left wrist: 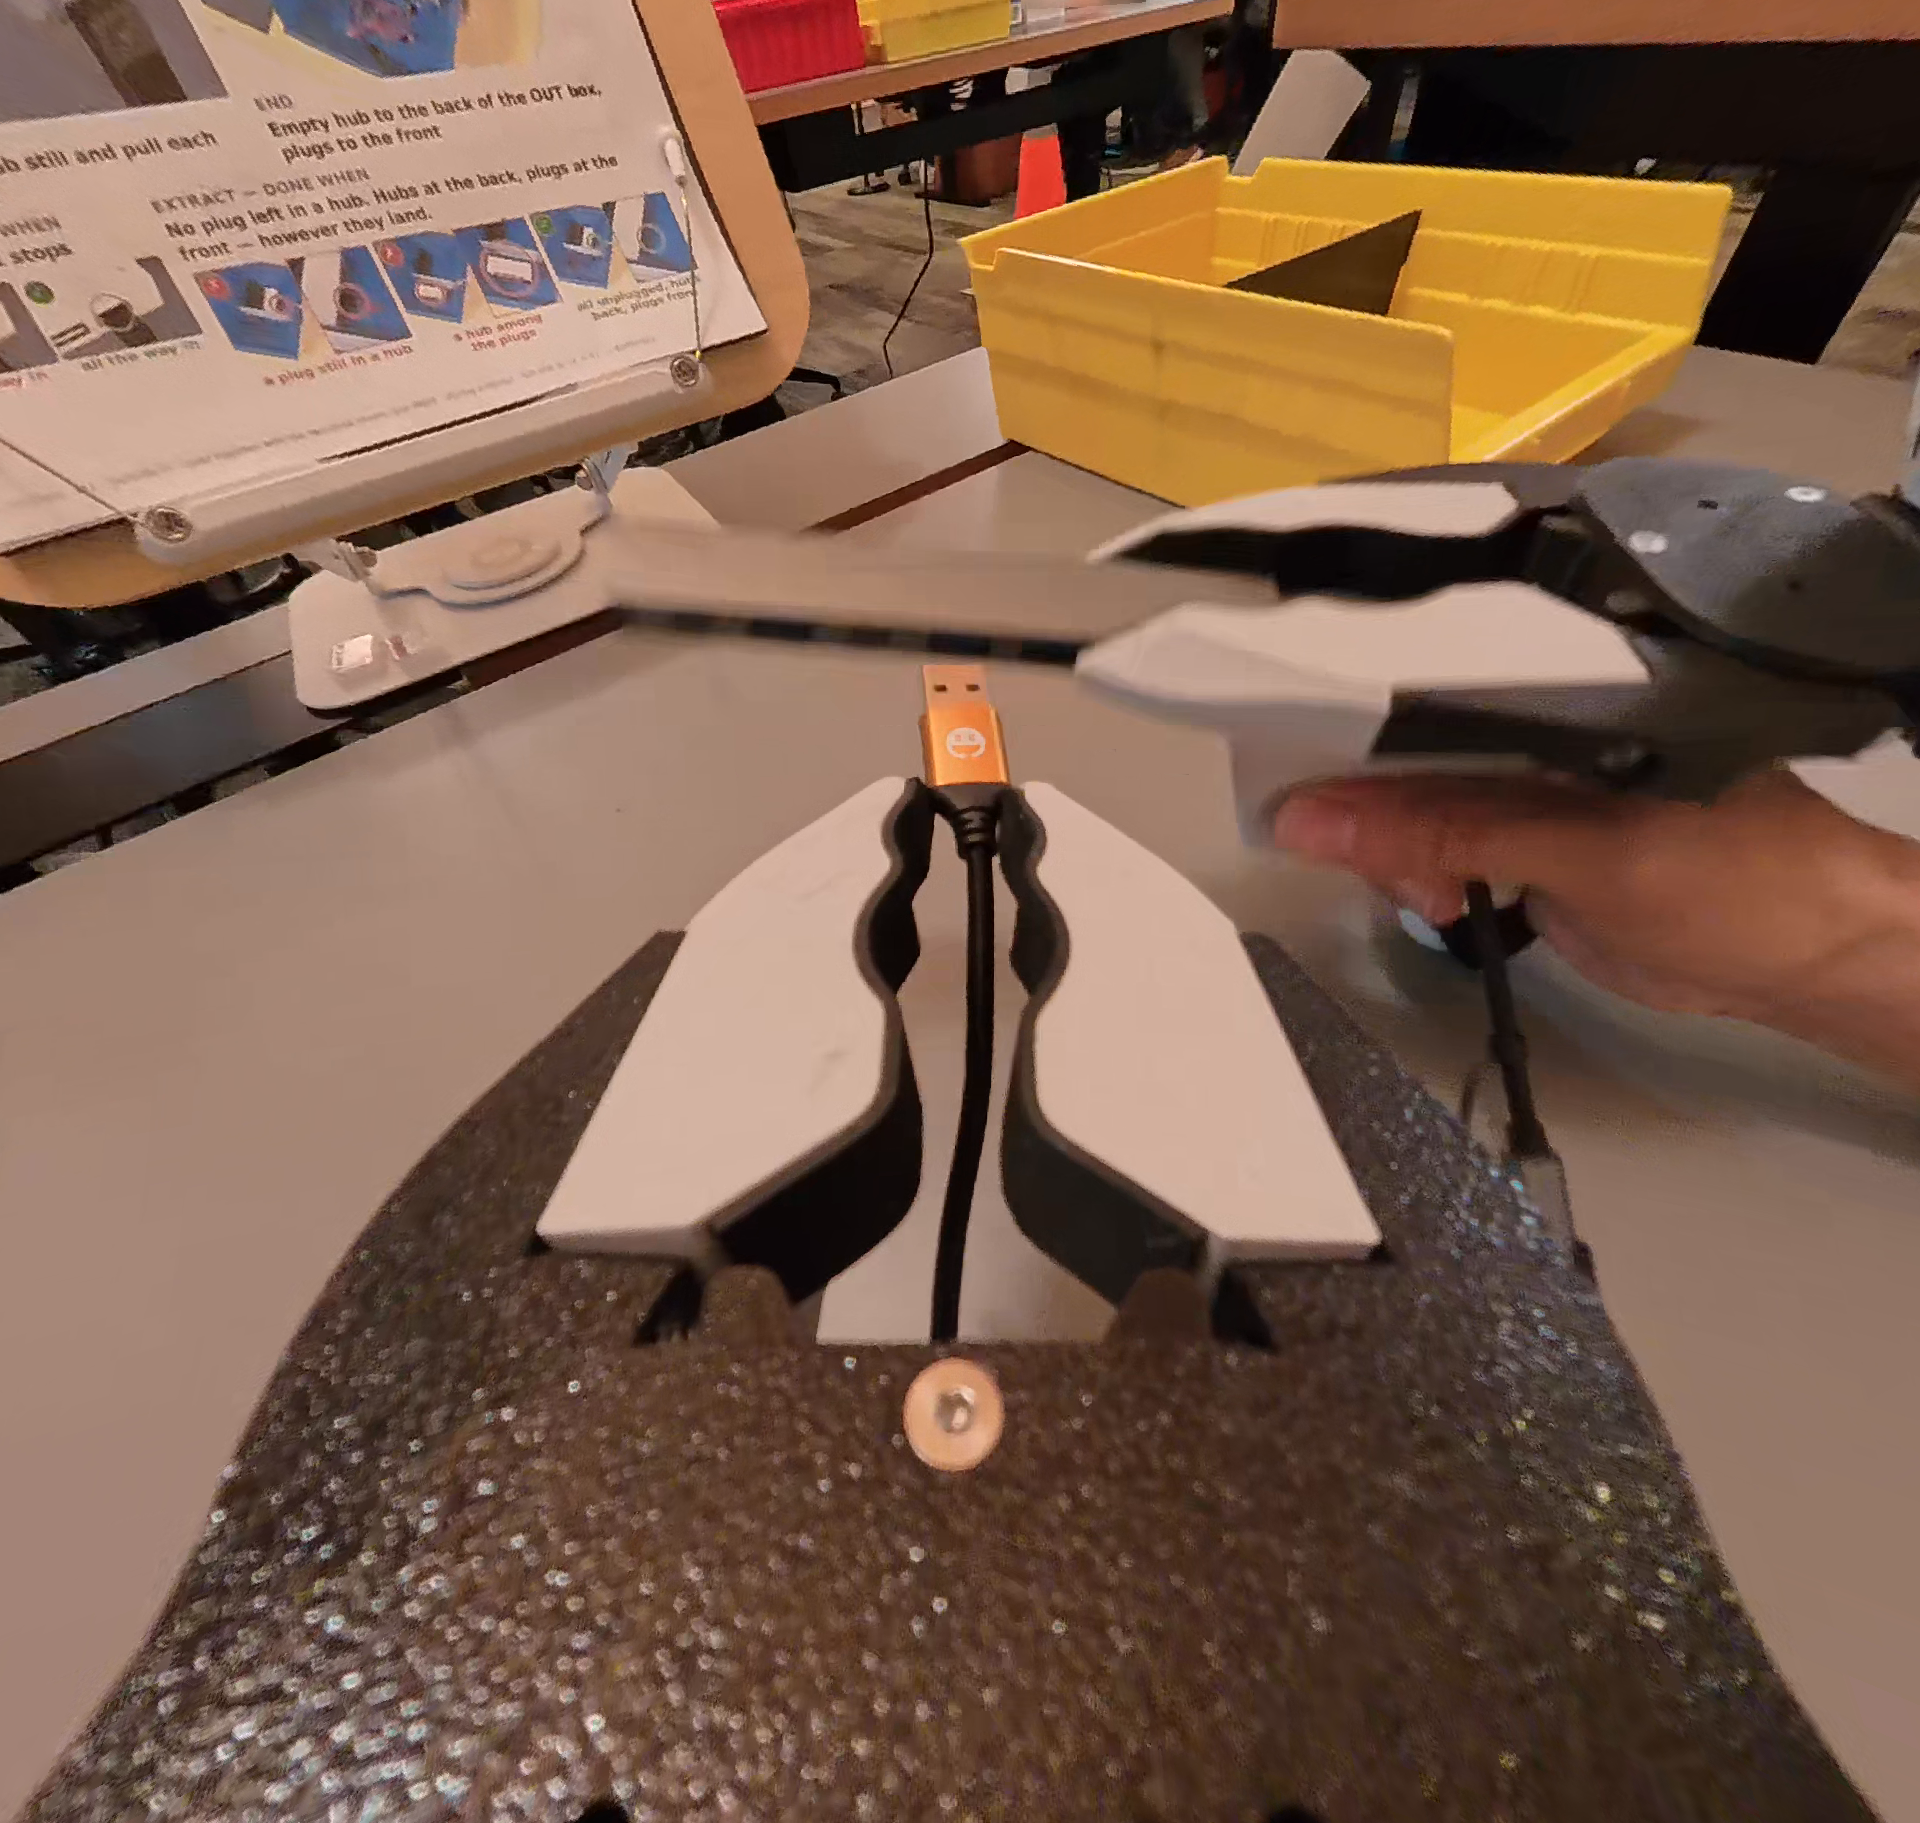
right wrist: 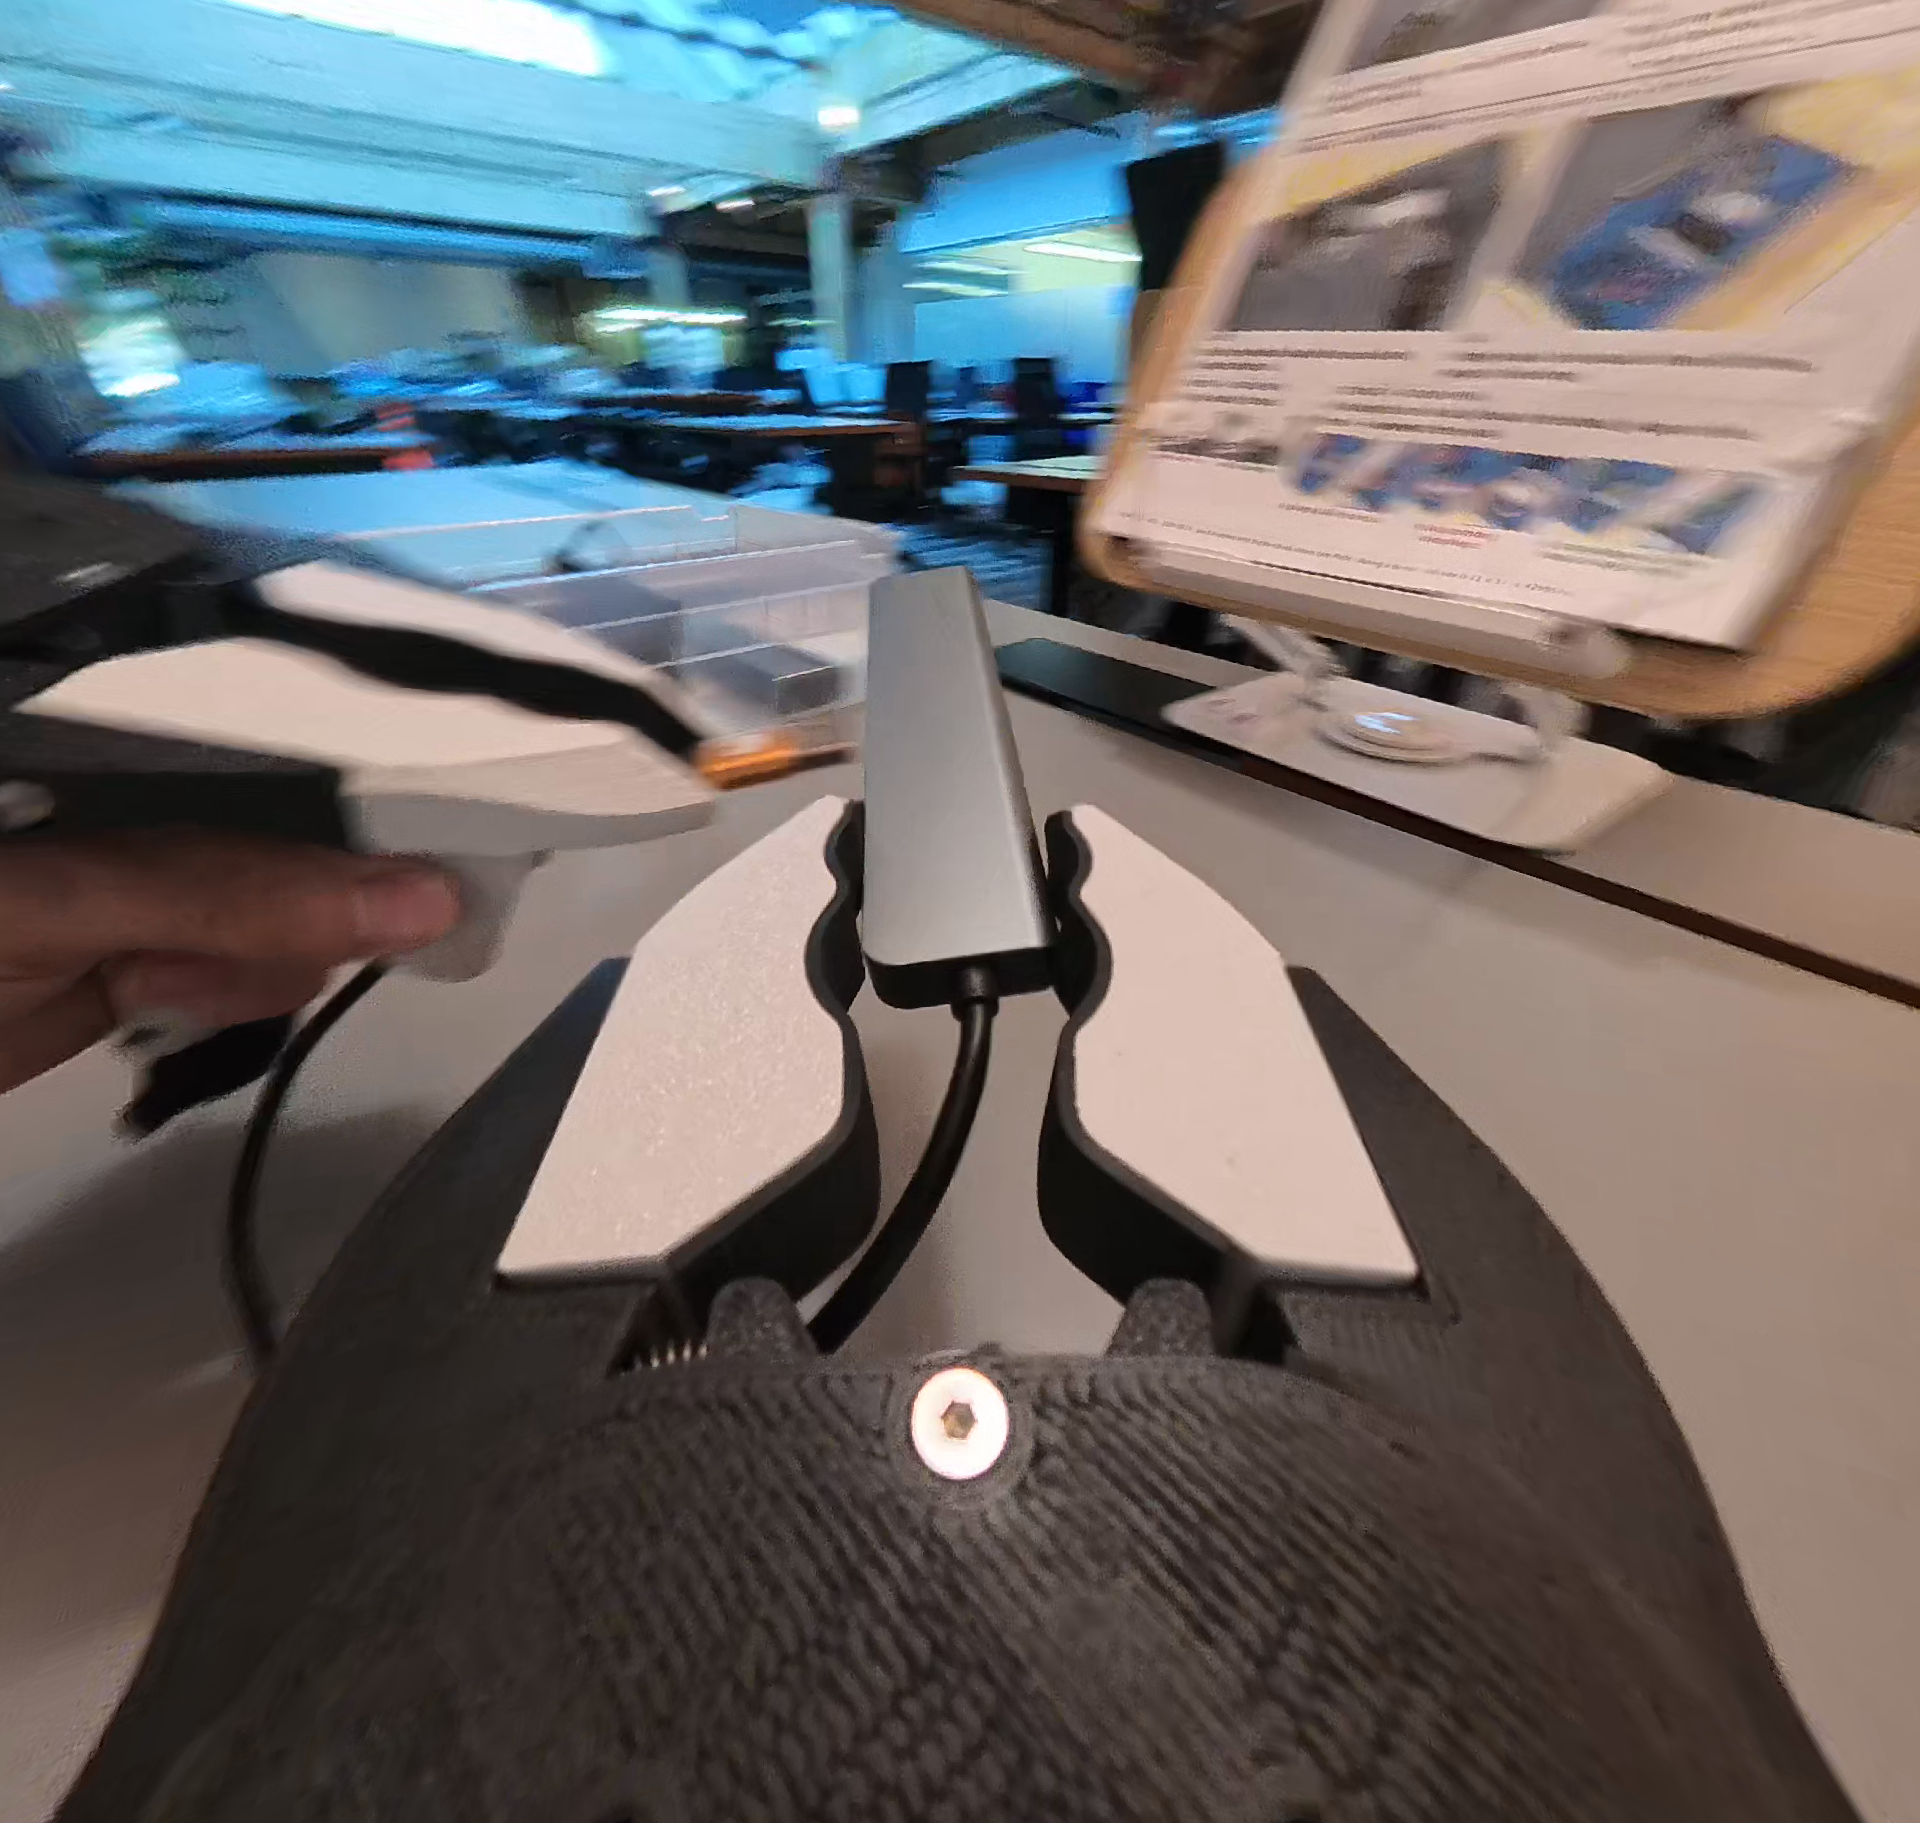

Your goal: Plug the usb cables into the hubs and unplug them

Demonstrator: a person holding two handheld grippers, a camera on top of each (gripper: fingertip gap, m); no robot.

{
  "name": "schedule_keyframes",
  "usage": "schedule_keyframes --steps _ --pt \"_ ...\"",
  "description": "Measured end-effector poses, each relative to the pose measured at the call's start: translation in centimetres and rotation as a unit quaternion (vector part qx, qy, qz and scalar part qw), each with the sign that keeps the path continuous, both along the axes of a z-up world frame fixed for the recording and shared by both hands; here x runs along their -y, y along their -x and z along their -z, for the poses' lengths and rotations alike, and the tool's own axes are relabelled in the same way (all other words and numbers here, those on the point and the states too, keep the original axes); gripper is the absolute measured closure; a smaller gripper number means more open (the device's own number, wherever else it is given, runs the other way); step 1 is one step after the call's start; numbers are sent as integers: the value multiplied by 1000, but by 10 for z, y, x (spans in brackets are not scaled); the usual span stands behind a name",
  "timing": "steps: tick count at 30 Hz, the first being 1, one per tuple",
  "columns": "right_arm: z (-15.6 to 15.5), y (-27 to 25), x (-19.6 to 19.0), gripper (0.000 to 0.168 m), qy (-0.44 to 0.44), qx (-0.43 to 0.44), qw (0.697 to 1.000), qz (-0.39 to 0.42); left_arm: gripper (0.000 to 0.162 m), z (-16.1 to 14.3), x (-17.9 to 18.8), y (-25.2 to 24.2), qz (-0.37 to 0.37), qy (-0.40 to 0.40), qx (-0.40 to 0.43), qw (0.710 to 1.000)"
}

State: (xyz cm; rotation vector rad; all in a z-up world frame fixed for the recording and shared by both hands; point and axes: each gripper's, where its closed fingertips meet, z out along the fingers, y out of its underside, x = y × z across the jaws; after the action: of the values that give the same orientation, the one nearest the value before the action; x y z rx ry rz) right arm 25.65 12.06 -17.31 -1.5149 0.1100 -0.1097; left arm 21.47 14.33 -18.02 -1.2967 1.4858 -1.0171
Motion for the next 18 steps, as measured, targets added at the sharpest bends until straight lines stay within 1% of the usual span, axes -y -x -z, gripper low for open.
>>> schedule_keyframes --steps 1,2,3,6,10,18 --pt "-2 -12 6 134 -13 -14 1000 22 149 1 -1 2 -1 -3 -1 1000" --pt "-4 -18 11 134 -25 -40 999 15 149 1 -3 6 -4 -12 -2 1000" --pt "-6 -13 13 135 -35 -47 998 -10 149 2 -4 8 -4 -16 -2 1000" --pt "-2 3 4 134 -8 -7 1000 -29 149 1 -2 11 3 -14 -3 1000" --pt "-2 8 1 135 -12 -18 998 -53 149 -5 2 10 9 -30 -6 1000" --pt "-2 9 1 135 -12 -17 998 -55 149 -3 6 4 19 -26 -22 999"
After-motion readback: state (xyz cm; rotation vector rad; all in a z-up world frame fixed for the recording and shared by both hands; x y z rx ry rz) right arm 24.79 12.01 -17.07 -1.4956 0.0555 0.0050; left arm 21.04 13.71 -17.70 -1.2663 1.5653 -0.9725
